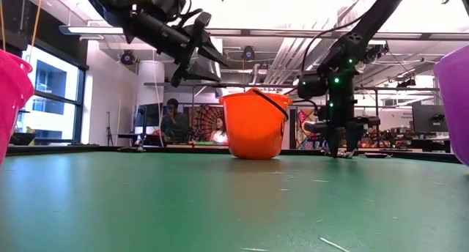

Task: Sort candy by brand, put in halloween buckets
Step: Put the brown chocolate into the violet bucket

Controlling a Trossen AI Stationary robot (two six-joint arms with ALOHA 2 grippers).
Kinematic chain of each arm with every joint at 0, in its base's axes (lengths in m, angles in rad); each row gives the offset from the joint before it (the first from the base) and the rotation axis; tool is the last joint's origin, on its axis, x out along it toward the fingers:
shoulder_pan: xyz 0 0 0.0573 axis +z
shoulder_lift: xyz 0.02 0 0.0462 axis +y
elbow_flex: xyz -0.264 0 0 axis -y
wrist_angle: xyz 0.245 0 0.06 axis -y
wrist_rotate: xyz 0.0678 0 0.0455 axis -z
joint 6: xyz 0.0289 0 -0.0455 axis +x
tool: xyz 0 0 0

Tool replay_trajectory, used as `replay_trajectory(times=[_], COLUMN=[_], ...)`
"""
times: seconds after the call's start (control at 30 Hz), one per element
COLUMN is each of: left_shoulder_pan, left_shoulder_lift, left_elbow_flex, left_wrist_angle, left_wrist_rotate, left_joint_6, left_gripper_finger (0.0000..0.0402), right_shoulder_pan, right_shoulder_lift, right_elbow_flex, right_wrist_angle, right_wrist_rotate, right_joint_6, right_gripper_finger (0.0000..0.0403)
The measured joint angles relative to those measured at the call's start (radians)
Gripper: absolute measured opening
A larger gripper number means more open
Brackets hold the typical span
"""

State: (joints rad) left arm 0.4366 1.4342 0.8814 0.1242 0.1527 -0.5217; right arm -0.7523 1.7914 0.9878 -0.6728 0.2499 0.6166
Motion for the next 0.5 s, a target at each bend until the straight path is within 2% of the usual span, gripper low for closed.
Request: replay_trajectory(times=[0.13, 0.2, 0.23, 0.37, 0.5], left_shoulder_pan=[0.067, 0.111, 0.132, 0.208, 0.264], left_shoulder_lift=[-0.055, -0.104, -0.132, -0.23, -0.289], left_elbow_flex=[-0.002, -0.002, -0.001, 0.0, 0.0], left_wrist_angle=[-0.002, -0.001, 0.0, 0.003, 0.002], left_wrist_rotate=[0.136, 0.175, 0.179, 0.175, 0.172], left_joint_6=[0.035, 0.074, 0.095, 0.203, 0.275], left_gripper_finger=[0.0206, 0.0206, 0.0206, 0.0206, 0.0206], right_shoulder_pan=[0.022, 0.035, 0.041, 0.071, 0.145], right_shoulder_lift=[-0.026, -0.064, -0.09, -0.24, -0.454], right_elbow_flex=[-0.001, -0.006, -0.009, -0.01, -0.01], right_wrist_angle=[-0.021, -0.08, -0.11, -0.212, -0.263], right_wrist_rotate=[-0.011, -0.02, -0.036, -0.085, -0.167], right_joint_6=[-0.019, -0.051, -0.056, -0.033, 0.001], right_gripper_finger=[0.0092, 0.0034, 0.0019, 0.0024, 0.0007])
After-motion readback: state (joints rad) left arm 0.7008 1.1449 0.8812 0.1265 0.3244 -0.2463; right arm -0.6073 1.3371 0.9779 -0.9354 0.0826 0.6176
